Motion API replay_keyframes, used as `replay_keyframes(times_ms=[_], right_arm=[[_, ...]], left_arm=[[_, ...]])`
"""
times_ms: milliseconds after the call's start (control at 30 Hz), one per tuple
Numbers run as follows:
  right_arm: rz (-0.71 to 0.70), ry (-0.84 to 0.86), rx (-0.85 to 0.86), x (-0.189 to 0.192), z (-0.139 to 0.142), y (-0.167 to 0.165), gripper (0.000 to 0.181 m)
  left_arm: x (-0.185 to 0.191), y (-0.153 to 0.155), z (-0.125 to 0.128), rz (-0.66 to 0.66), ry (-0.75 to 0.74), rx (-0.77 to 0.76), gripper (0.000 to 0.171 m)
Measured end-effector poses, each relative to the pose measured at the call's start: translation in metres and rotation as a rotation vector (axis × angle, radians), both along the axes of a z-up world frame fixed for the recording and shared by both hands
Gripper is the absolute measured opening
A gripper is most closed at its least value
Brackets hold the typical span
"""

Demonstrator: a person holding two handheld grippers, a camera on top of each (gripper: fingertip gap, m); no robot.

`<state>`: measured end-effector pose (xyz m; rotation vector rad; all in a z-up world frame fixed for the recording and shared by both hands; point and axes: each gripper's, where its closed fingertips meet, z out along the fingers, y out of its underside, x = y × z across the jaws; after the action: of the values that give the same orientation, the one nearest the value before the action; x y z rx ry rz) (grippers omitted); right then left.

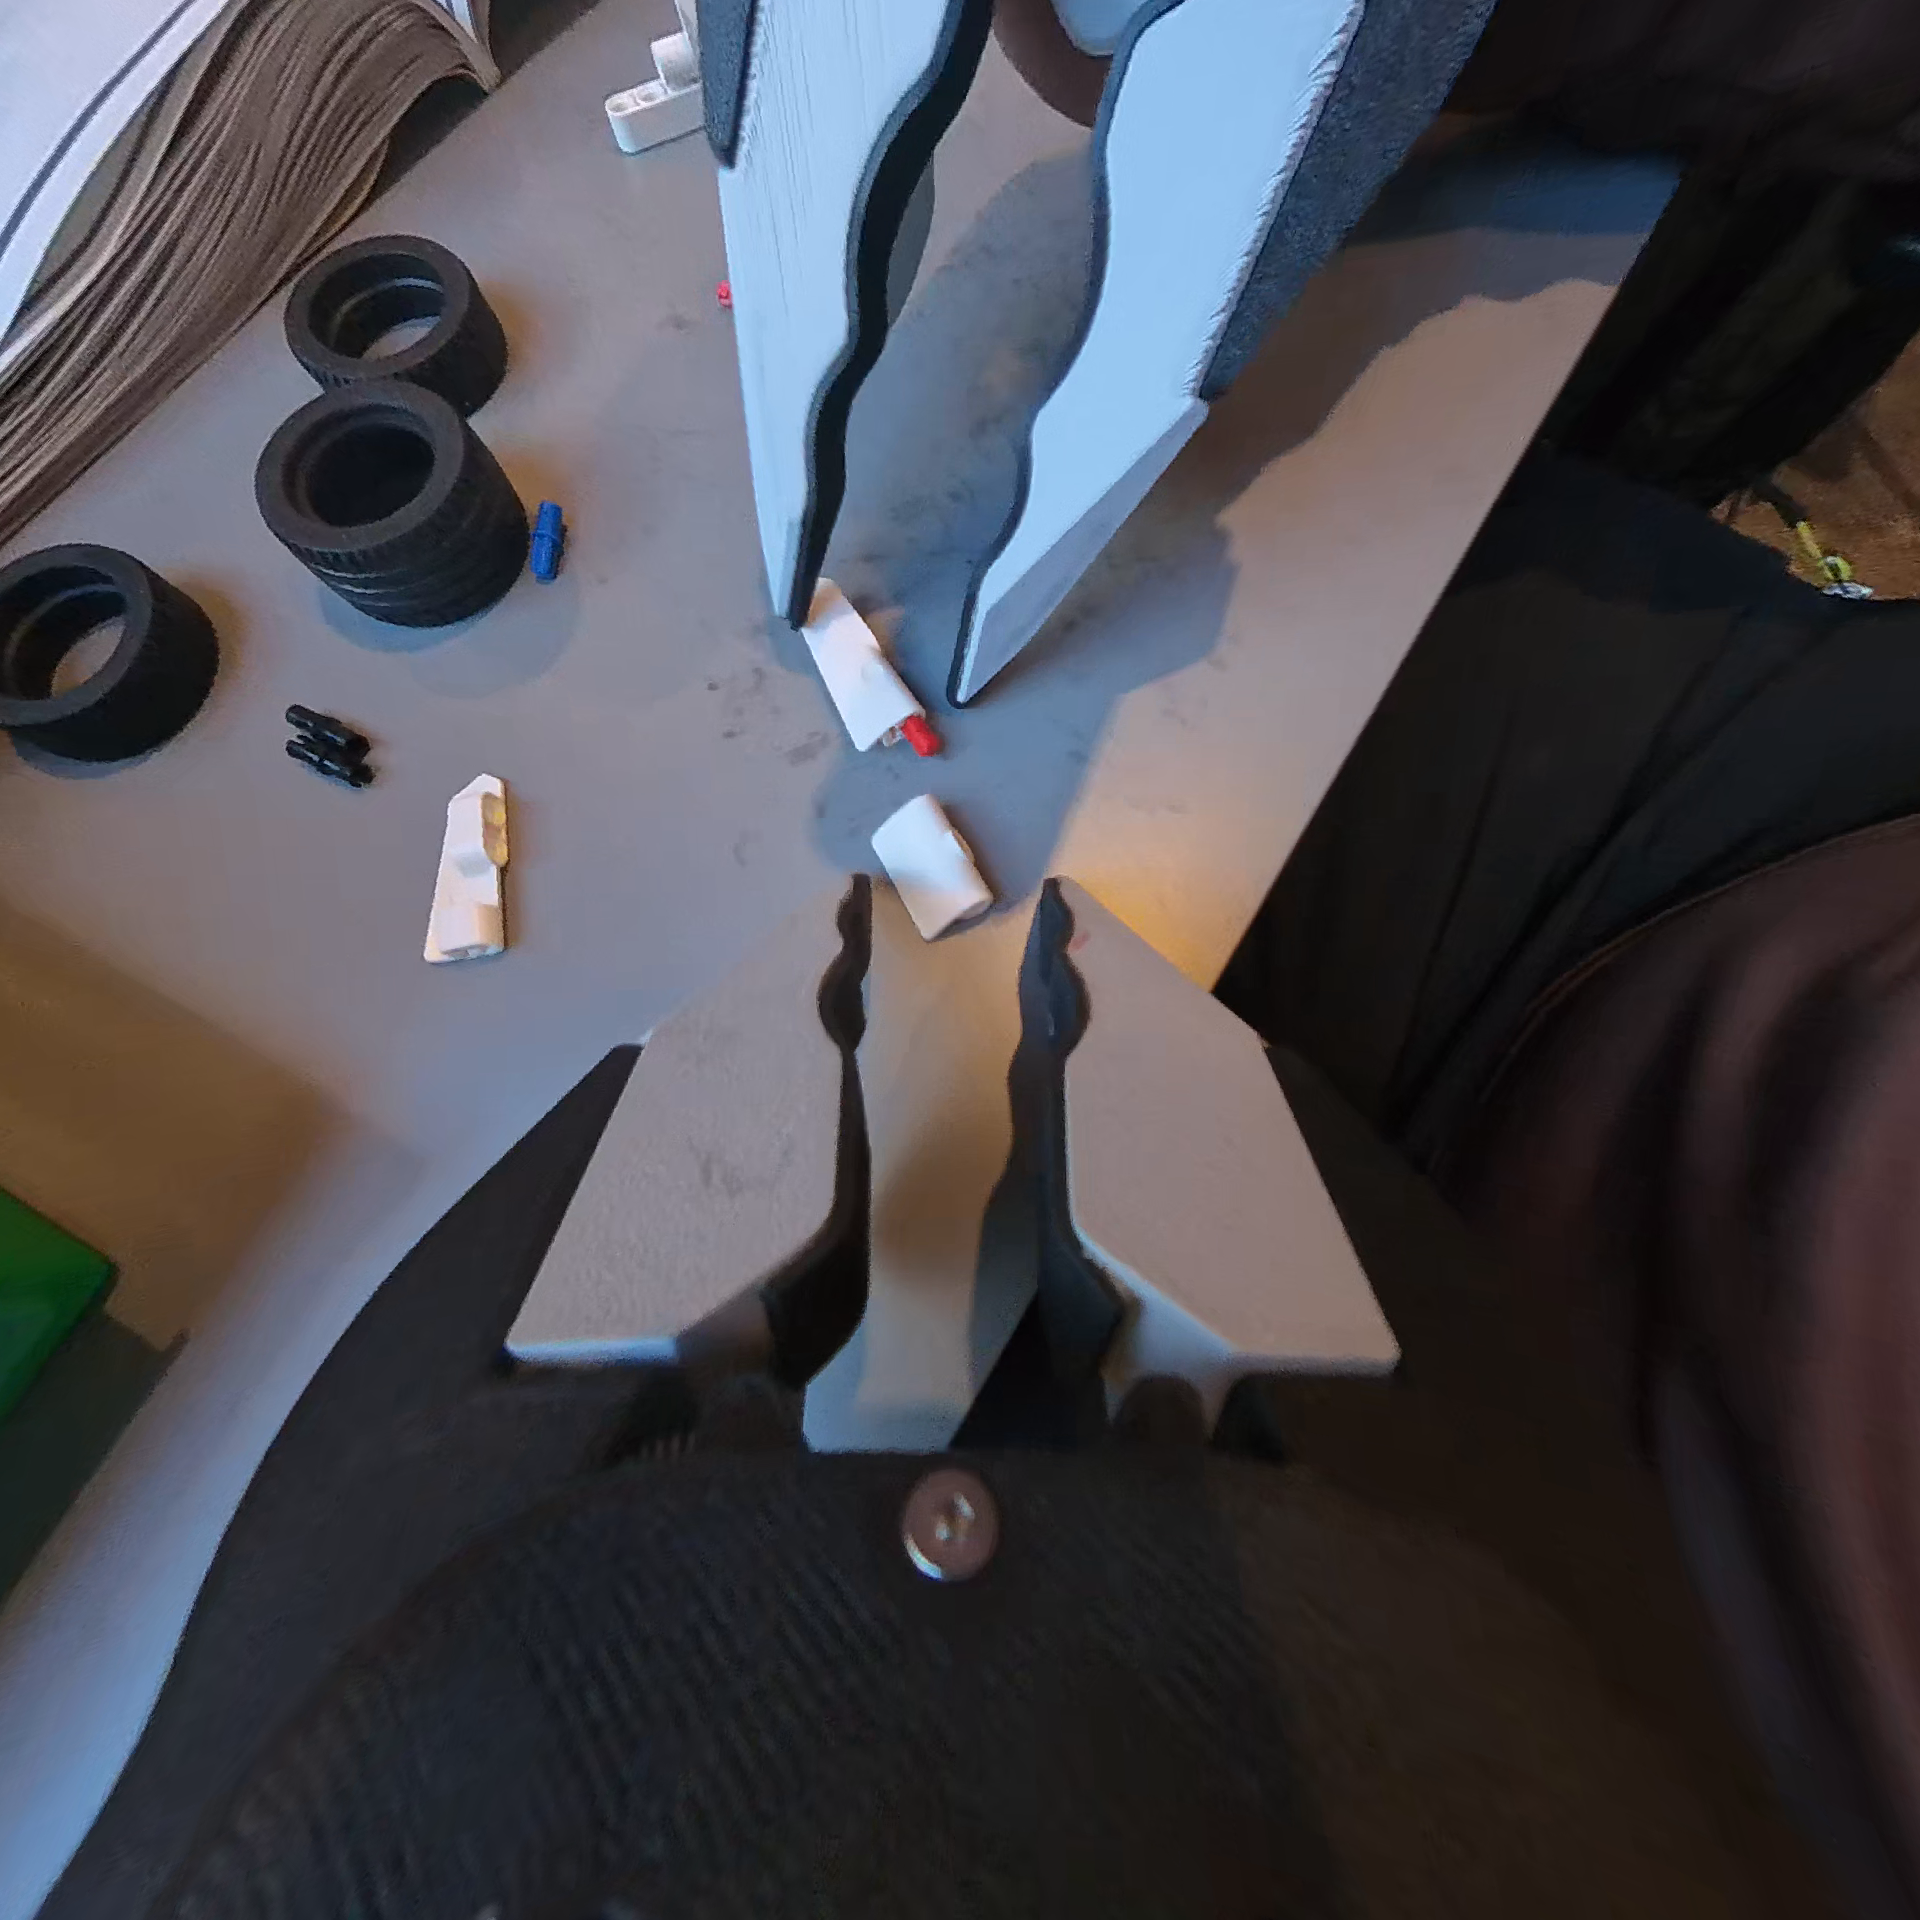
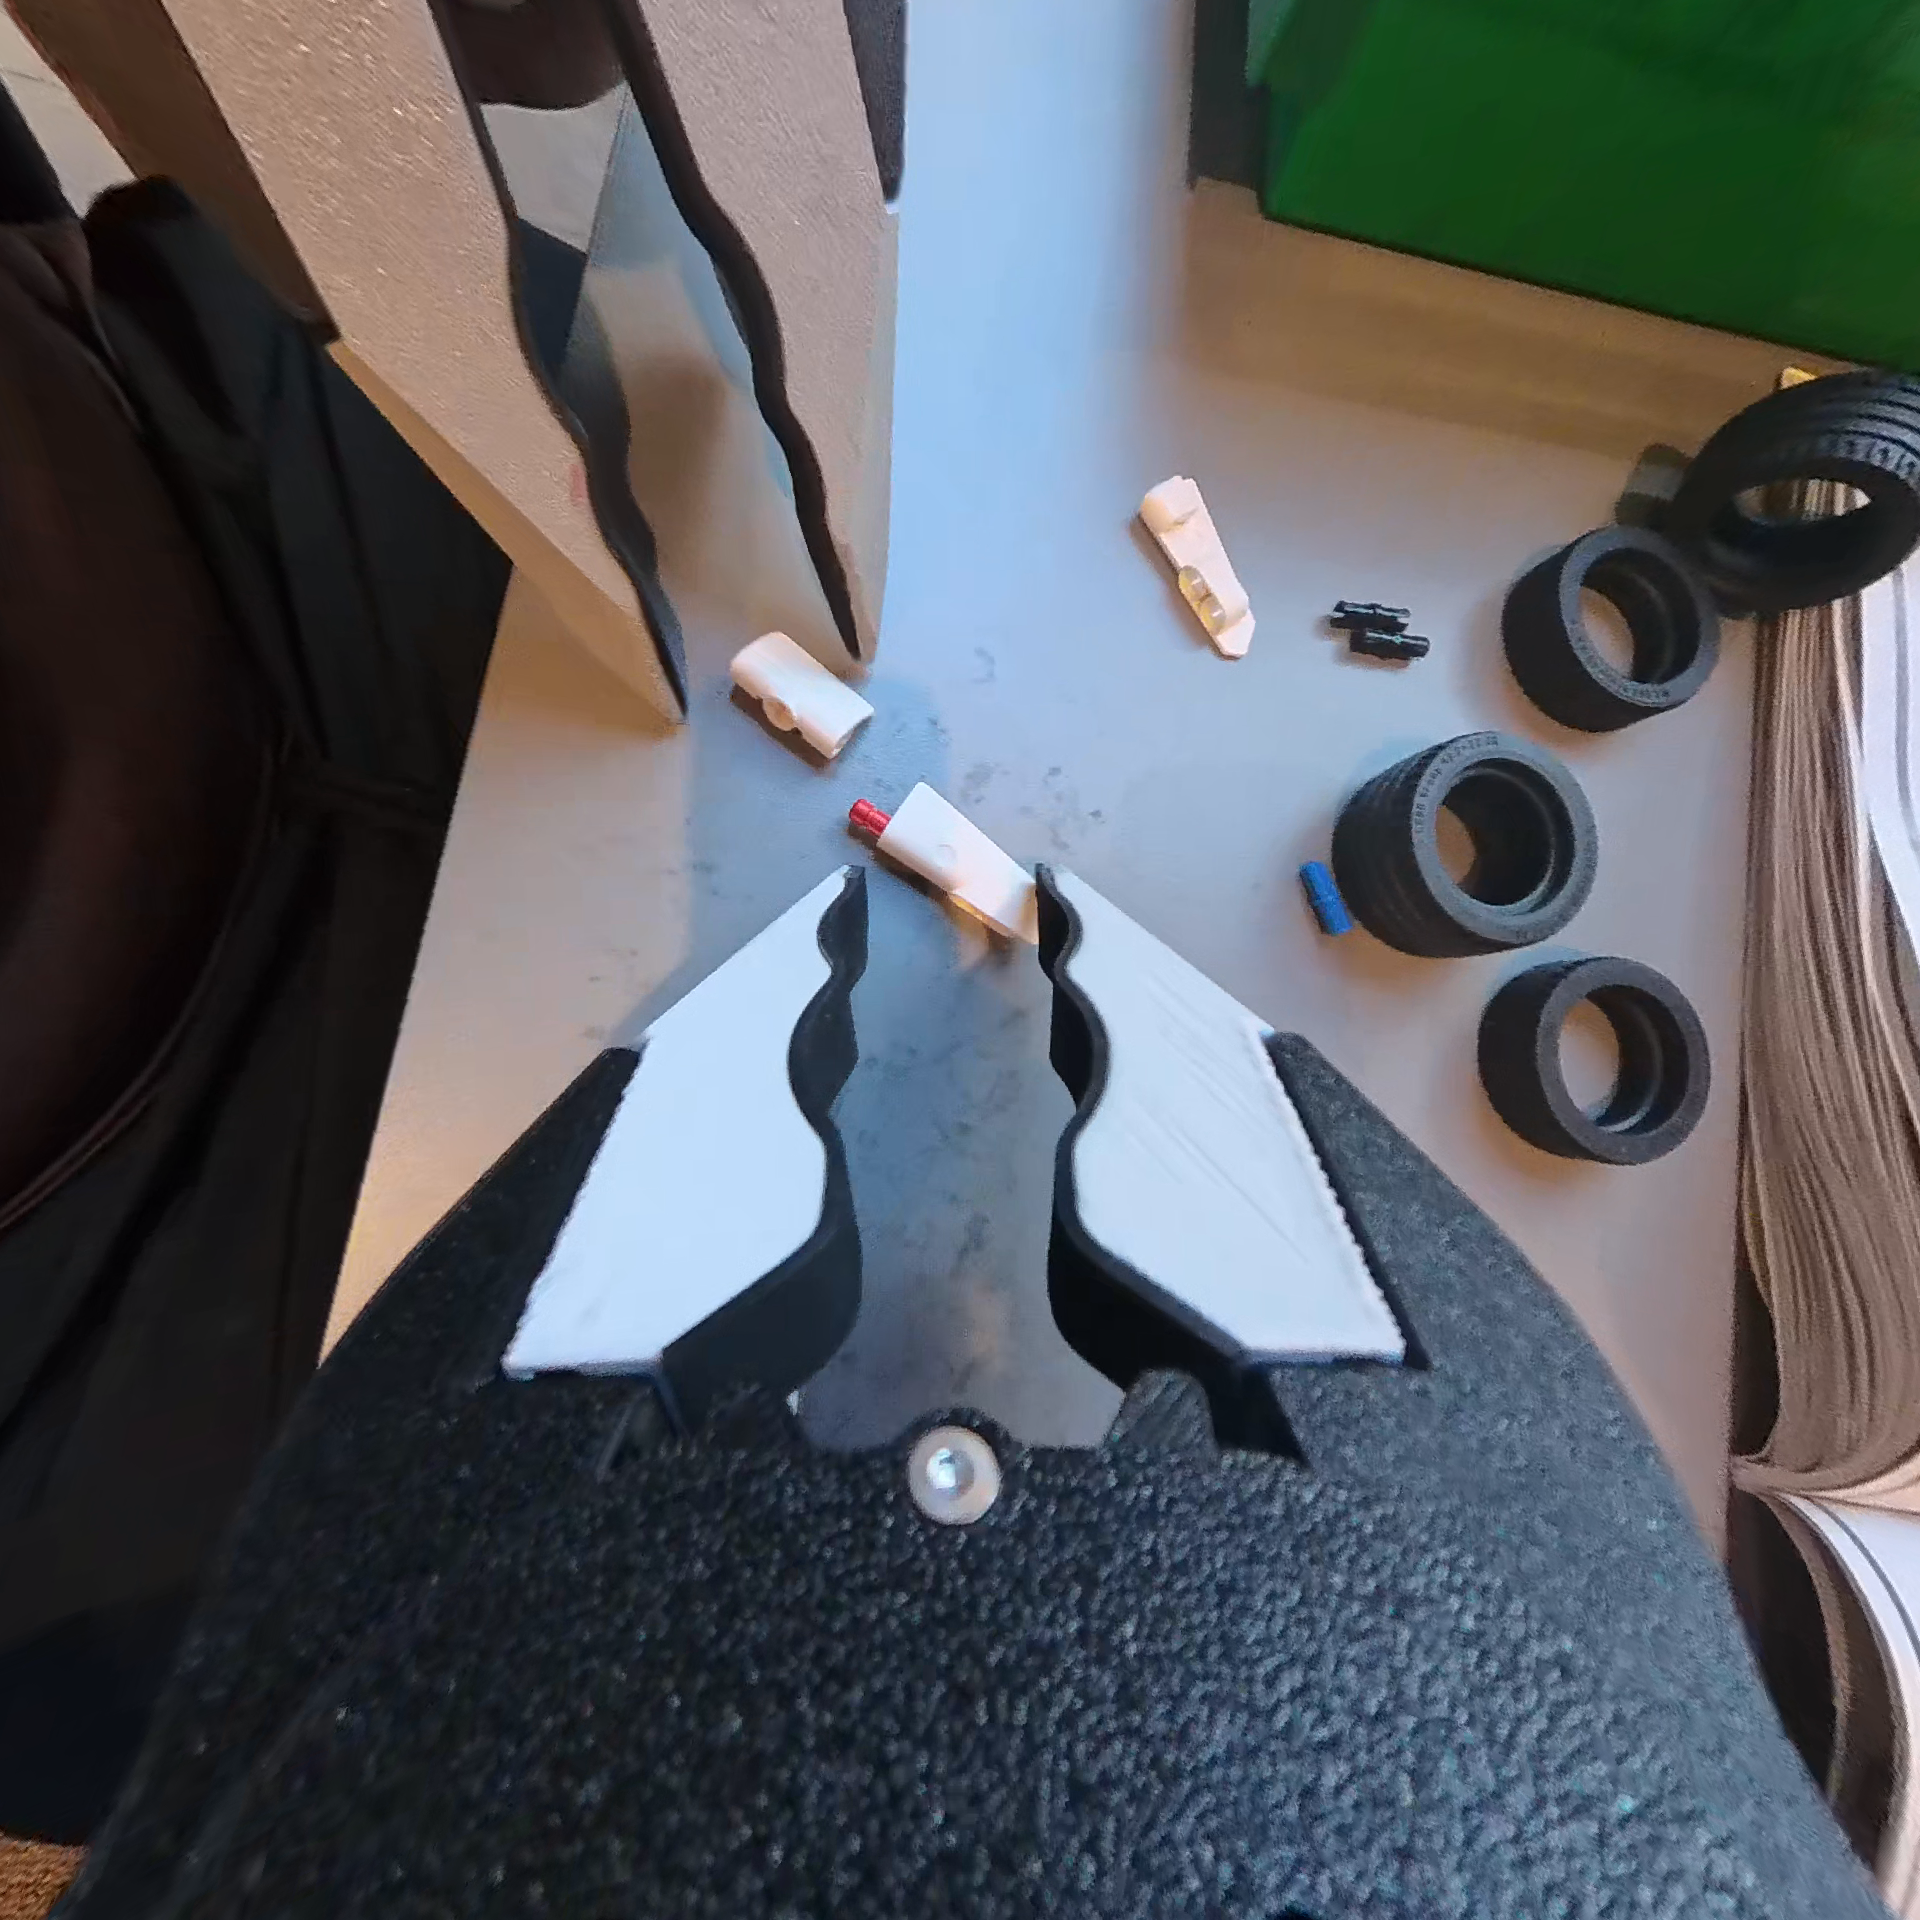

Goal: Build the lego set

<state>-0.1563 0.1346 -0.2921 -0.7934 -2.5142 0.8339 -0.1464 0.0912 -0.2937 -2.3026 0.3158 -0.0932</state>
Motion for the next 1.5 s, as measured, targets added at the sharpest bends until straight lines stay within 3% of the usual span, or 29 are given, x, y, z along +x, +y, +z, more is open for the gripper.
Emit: replay_keyframes(times_ms=[167, 467, 800, 1267, 1500], right_arm=[[0.028, -0.062, -0.085, 0.007, -0.003, -0.007, 0.014], [-0.059, -0.070, -0.099, 0.015, -0.003, 0.001, 0.014], [-0.104, 0.025, -0.015, 0.017, -0.001, 0.011, 0.023], [-0.017, 0.038, -0.060, 0.016, 0.003, 0.003, 0.027], [-0.018, -0.012, -0.129, 0.016, -0.002, -0.001, 0.019]], left_arm=[[0.003, 0.005, -0.001, -0.089, -0.016, -0.021, 0.017], [-0.007, 0.011, 0.000, -0.237, 0.099, -0.016, 0.011], [-0.014, 0.010, 0.000, -0.252, 0.063, 0.007, 0.012], [-0.016, 0.009, 0.000, -0.260, 0.079, -0.017, 0.016], [-0.013, 0.008, 0.000, -0.278, 0.058, -0.011, 0.011]])
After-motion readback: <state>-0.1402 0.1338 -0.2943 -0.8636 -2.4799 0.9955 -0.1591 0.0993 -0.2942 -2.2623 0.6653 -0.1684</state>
